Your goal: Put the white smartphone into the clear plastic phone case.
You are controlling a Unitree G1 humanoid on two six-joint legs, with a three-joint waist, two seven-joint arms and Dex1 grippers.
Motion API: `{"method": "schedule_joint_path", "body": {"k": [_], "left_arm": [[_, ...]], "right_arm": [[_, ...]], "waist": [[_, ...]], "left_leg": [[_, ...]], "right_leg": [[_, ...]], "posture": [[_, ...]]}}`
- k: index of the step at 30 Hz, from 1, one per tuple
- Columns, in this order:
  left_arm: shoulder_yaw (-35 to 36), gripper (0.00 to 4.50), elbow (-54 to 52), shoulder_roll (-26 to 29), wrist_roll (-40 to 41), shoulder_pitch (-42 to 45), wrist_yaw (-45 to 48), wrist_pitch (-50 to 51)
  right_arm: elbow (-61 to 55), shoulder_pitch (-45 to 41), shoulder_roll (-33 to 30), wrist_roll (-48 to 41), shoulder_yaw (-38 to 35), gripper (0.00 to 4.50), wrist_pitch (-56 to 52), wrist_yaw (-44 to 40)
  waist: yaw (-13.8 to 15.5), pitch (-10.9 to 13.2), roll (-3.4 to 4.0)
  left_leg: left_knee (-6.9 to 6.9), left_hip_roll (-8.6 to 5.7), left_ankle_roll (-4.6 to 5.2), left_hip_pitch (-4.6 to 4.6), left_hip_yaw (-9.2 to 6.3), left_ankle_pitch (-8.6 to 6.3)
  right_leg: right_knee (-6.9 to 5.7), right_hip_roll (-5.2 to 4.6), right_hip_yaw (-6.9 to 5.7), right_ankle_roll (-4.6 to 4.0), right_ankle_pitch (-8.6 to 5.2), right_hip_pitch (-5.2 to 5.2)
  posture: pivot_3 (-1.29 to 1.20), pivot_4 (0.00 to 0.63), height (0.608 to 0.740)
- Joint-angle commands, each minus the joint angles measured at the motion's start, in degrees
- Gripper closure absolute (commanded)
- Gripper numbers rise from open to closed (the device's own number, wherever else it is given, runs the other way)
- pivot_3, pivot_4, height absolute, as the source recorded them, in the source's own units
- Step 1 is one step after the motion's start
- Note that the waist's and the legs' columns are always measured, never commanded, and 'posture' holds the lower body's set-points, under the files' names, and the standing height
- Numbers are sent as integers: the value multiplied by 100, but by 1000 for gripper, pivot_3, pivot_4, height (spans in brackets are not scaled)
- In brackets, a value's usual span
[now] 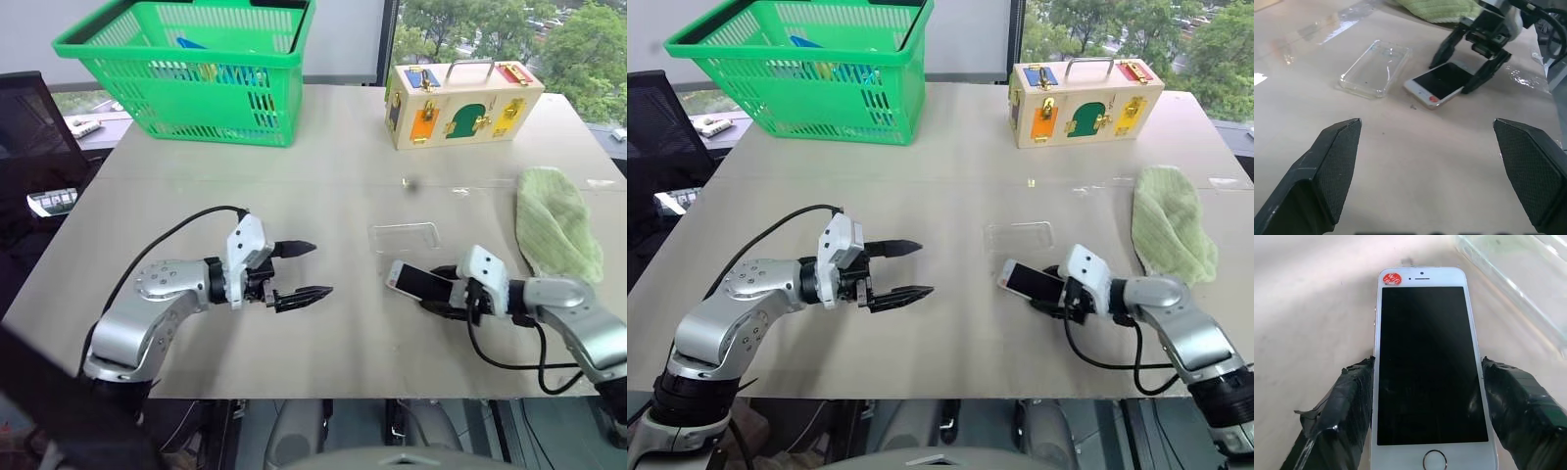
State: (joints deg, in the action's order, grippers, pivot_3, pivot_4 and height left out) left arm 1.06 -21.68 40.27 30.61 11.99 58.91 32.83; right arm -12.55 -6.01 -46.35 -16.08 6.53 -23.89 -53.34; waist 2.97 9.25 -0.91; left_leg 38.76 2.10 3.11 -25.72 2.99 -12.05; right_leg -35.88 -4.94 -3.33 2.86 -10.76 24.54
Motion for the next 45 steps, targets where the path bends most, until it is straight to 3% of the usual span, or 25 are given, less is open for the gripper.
{"method": "schedule_joint_path", "body": {"k": [1,5,8,12,16,20,21,23,30,34,37,38,39,45], "left_arm": [[-145,0,-2,-94,-16,155,4,-165],[-722,0,328,-180,-343,460,90,-198],[-1288,0,924,-513,-719,1226,-34,-71],[-2085,0,2347,-1399,-1478,2461,-112,-449],[-2505,0,3658,-2323,-2037,3332,-394,-690],[-2876,0,4731,-2884,-2616,3852,-477,-875],[-2936,531,5077,-3055,-2779,4013,-626,-827],[-3041,1179,5464,-3221,-3000,4204,-655,-837],[-3171,4236,5220,-3075,-3304,4067,-224,-779],[-2865,4387,4175,-2581,-2941,3581,289,-642],[-2674,4500,3262,-1888,-2776,3124,643,-447],[-2604,4500,2948,-1609,-2712,2951,767,-351],[-2555,4500,2712,-1396,-2663,2818,853,-313],[-2151,4500,1821,-577,-2372,2199,1010,-269]], "right_arm": [[-83,422,-327,48,-474,1534,-180,60],[-212,765,-583,96,-839,1534,-126,68],[-315,968,-788,40,-1189,1534,-120,6],[-520,1269,-994,70,-1570,1534,-89,39],[-655,1377,-888,113,-1726,1534,-165,281],[-812,1511,-778,131,-1773,1534,-231,420],[-869,1570,-747,137,-1782,1534,-235,446],[-962,1664,-702,145,-1808,1534,-248,480],[-1102,1744,-640,101,-1863,1534,-254,464],[-1175,1522,-496,-405,-2064,1534,-436,333],[-1287,1363,-472,-731,-2222,722,-565,248],[-1279,1308,-481,-788,-2238,237,-589,232],[-1256,1267,-492,-800,-2234,111,-594,226],[-746,992,-633,-544,-1840,111,-494,56]], "waist": [[-3,1,2],[-11,1,5],[-15,3,6],[103,5,10],[3,7,6],[-58,8,5],[-69,9,4],[-84,9,3],[-82,7,8],[-151,7,9],[-219,9,9],[-220,9,12],[-234,10,11],[-173,10,13]], "left_leg": [[0,0,0,1,2,0],[-1,1,4,2,2,2],[-1,1,6,1,2,3],[1,-7,9,-5,2,5],[2,-19,18,-5,23,-1],[-2,-19,19,-13,41,-1],[-3,-18,19,-13,42,-1],[-3,-15,19,-11,39,-1],[-3,1,18,-3,20,-2],[-12,5,17,0,25,-2],[-18,7,17,0,24,-2],[-18,8,17,-1,27,-2],[-22,9,17,2,28,-2],[-21,10,17,3,27,-1]], "right_leg": [[0,1,1,0,0,0],[0,2,0,0,0,1],[0,4,-1,1,0,1],[0,6,-2,2,0,-1],[1,11,18,3,1,-1],[0,20,16,5,-1,6],[0,20,16,5,-2,6],[0,22,16,7,-2,7],[-1,25,17,6,-2,6],[-1,25,23,5,-2,9],[-2,26,24,4,-2,14],[-3,29,26,4,-2,18],[-4,28,30,4,-2,17],[-4,21,30,4,-3,17]], "posture": [[0,150,740],[0,150,740],[0,150,740],[0,150,740],[0,150,740],[0,150,740],[0,150,740],[0,150,740],[0,150,740],[0,150,740],[0,150,740],[0,150,740],[0,150,740],[0,150,740]]}}
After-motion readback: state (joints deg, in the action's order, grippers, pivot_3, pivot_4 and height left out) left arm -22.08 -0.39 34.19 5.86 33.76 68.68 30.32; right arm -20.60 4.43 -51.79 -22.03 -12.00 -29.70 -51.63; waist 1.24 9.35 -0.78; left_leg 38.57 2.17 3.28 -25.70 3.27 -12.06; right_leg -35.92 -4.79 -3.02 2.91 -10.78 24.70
